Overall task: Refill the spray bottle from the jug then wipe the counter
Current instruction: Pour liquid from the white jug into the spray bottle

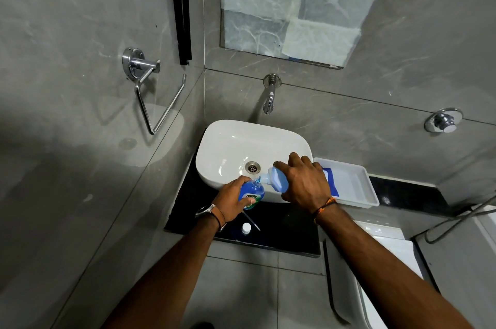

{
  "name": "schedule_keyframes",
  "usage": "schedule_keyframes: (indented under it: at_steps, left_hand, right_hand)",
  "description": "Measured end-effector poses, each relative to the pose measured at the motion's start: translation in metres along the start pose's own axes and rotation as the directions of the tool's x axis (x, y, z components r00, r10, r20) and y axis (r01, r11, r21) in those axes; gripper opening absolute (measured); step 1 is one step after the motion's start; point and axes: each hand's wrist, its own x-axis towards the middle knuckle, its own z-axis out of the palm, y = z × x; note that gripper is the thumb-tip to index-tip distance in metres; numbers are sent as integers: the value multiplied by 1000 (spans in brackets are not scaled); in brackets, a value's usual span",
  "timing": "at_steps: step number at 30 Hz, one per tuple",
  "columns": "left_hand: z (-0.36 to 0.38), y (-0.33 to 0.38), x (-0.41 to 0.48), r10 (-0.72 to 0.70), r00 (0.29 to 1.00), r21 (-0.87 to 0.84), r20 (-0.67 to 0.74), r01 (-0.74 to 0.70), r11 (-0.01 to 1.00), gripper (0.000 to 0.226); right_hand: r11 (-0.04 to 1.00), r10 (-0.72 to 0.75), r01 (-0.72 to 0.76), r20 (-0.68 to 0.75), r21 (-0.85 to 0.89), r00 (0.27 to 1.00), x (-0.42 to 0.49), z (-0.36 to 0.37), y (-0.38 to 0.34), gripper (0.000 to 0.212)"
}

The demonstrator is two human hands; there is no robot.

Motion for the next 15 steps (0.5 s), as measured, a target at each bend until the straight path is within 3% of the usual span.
schedule_keyframes:
  at_steps: [15]
  left_hand:
    - [2,3,4,-13,1000,-5,2,13,1000,49]
  right_hand:
    - [1000,-2,3,9,-16,1000,2,-2,3,83]
